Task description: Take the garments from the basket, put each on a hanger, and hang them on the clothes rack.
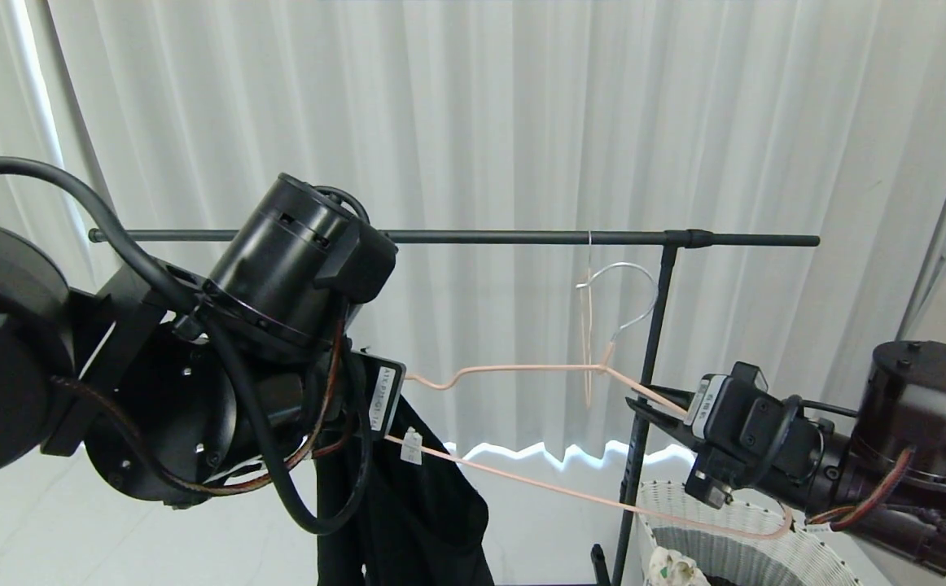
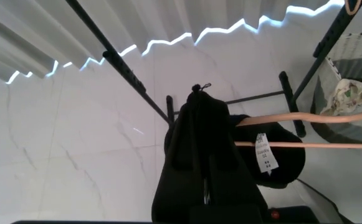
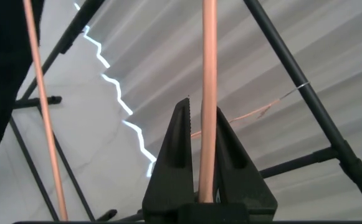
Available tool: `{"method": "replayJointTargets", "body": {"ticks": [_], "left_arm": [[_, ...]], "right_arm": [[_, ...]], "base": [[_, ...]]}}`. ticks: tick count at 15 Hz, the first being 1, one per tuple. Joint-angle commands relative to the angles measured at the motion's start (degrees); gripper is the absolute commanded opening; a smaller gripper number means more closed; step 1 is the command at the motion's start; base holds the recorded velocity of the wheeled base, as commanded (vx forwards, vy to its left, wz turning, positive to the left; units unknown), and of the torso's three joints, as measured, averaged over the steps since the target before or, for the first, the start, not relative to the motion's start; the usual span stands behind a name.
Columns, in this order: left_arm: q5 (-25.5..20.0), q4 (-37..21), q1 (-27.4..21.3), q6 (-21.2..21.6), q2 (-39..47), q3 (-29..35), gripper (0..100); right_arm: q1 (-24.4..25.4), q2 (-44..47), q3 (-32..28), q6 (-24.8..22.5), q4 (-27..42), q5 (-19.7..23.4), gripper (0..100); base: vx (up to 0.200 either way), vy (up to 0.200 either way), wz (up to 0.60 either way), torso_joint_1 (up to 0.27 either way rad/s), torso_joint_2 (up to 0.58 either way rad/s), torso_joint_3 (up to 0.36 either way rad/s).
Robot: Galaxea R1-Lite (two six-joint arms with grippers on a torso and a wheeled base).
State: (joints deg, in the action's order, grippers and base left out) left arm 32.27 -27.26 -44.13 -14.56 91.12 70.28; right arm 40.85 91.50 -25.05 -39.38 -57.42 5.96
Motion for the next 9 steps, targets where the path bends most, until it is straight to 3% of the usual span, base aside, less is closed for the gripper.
{"method": "replayJointTargets", "body": {"ticks": [1,9], "left_arm": [[0.0,0.0,-0.3,-0.1,0.1,0.0,0],[0.5,0.2,-0.6,-1.9,0.2,1.2,0]], "right_arm": [[-1.0,-0.2,0.0,-0.1,-0.1,0.0,0],[-3.5,-1.1,0.2,-0.2,-0.1,-1.3,0]], "base": [[0.0,0.0,0.0,0.0,0.0,0.0],[0.0,0.0,0.0,0.0,0.0,0.0]]}}
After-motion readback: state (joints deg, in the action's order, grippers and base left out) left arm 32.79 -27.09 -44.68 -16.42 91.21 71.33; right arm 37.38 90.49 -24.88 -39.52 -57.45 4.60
